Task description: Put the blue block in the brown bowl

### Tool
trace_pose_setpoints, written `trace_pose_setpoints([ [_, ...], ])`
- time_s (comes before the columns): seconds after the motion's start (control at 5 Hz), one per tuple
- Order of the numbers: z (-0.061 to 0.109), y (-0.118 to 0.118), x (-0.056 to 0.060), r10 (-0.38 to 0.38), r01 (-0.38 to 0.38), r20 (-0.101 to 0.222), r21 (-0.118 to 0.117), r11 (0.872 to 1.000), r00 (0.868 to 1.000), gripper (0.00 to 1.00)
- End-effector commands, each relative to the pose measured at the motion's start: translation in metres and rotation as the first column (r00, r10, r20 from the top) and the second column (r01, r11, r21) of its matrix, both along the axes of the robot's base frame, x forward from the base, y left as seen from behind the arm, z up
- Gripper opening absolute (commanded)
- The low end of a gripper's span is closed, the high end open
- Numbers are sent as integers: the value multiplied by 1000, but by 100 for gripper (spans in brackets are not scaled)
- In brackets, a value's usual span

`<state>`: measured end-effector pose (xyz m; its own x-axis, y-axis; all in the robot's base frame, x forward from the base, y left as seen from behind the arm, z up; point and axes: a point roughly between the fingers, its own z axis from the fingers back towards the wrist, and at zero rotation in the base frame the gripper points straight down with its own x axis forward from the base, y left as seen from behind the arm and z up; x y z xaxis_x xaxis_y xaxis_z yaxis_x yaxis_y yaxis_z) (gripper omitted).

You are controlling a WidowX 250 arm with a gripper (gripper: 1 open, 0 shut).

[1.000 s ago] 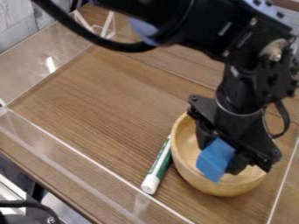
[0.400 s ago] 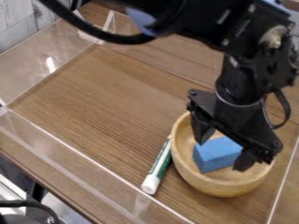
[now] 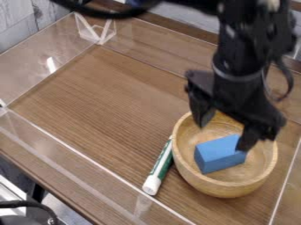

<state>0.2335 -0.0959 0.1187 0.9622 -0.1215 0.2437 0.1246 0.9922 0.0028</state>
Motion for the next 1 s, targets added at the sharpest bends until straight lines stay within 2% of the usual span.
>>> trace_pose_setpoints([
  [0.0, 45, 12, 10, 5, -3, 81, -28, 1000, 997, 100],
  [0.2, 61, 29, 12, -13, 16, 90, -30, 999, 996, 100],
  [0.4, 69, 34, 8, -21, 24, 101, -34, 999, 995, 100],
  [0.8, 69, 32, -2, -19, 23, 110, -35, 999, 994, 100],
])
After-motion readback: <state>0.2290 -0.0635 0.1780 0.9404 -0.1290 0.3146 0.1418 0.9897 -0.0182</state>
